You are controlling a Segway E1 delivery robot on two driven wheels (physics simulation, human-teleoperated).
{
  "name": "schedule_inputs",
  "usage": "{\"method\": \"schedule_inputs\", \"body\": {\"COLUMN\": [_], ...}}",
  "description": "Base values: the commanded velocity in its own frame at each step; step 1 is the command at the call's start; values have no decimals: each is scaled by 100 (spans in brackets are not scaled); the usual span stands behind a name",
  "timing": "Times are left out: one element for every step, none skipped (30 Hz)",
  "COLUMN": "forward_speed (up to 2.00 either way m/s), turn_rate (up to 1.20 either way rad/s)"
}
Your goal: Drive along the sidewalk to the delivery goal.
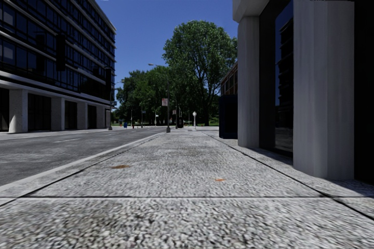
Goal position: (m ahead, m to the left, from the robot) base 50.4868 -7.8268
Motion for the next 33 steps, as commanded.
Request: {"method": "schedule_inputs", "body": {"forward_speed": [200,200,200,200,200,200,200,200,200,200,200,200,200,200,200,200,200,200,200,200,200,200,200,200,200,200,200,200,200,200,200,200,200], "turn_rate": [0,0,0,0,0,0,0,0,0,0,0,0,0,0,0,0,0,0,0,0,0,0,0,0,0,0,0,0,0,0,0,0,0]}}
